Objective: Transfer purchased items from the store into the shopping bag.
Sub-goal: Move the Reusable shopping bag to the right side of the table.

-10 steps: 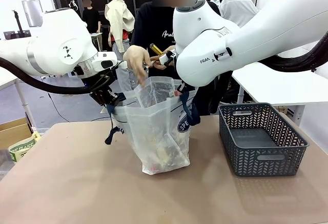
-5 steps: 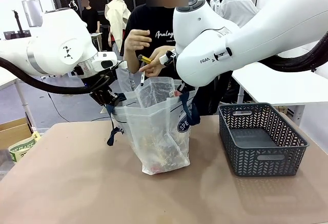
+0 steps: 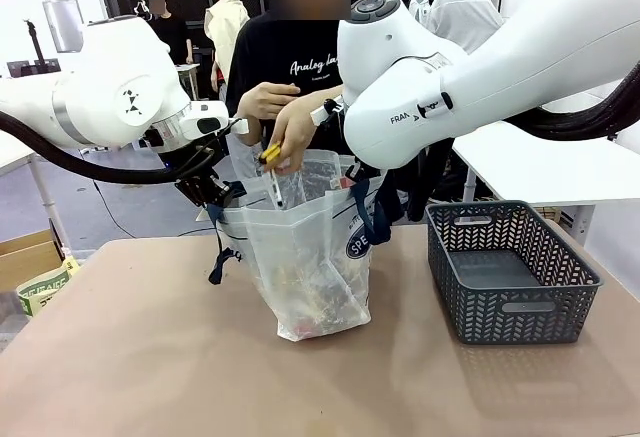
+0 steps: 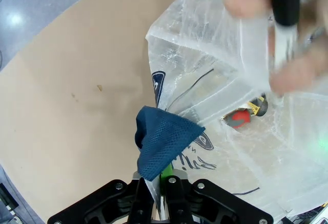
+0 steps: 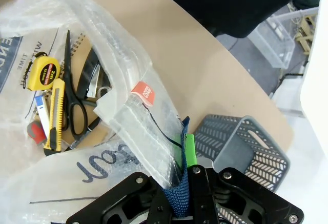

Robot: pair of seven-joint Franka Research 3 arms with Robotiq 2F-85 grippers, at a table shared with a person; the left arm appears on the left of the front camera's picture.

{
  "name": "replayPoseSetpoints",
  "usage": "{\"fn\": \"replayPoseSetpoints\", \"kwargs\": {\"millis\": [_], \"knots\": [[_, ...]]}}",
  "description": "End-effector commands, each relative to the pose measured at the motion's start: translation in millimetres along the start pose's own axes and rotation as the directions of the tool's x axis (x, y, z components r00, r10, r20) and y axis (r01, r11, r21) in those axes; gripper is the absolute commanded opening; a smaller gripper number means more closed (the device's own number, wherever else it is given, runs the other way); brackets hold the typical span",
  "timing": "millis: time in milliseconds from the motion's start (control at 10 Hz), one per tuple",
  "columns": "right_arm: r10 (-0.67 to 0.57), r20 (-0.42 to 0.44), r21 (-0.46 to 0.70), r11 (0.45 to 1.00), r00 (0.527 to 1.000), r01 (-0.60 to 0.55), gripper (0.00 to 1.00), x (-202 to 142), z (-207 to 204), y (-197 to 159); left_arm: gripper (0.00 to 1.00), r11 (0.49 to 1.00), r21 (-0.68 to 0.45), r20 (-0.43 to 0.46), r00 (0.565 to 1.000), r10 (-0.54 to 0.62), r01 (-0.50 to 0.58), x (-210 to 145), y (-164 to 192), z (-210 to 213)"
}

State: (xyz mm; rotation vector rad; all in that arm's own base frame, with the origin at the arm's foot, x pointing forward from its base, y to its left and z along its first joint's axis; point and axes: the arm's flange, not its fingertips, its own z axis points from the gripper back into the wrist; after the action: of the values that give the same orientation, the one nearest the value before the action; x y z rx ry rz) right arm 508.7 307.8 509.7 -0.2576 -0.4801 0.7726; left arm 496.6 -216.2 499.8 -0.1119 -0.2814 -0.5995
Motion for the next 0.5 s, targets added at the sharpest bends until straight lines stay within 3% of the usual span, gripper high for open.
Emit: {"fn": "replayPoseSetpoints", "kwargs": {"millis": [0, 400], "knots": [[0.004, 0.006, -0.003, 1.000, 1.000, -0.004, 0.00, 0.4, 2.8, -1.3, 0.00, 1.000, 0.002, 0.002, 1.000, 0.002, -0.002, -0.1, 1.0, 1.4], [0.004, 0.006, -0.003, 1.000, 1.000, -0.004, 0.00, 0.4, 2.8, -1.3, 0.00, 1.000, 0.002, 0.002, 1.000, 0.002, -0.002, -0.1, 1.0, 1.4]]}}
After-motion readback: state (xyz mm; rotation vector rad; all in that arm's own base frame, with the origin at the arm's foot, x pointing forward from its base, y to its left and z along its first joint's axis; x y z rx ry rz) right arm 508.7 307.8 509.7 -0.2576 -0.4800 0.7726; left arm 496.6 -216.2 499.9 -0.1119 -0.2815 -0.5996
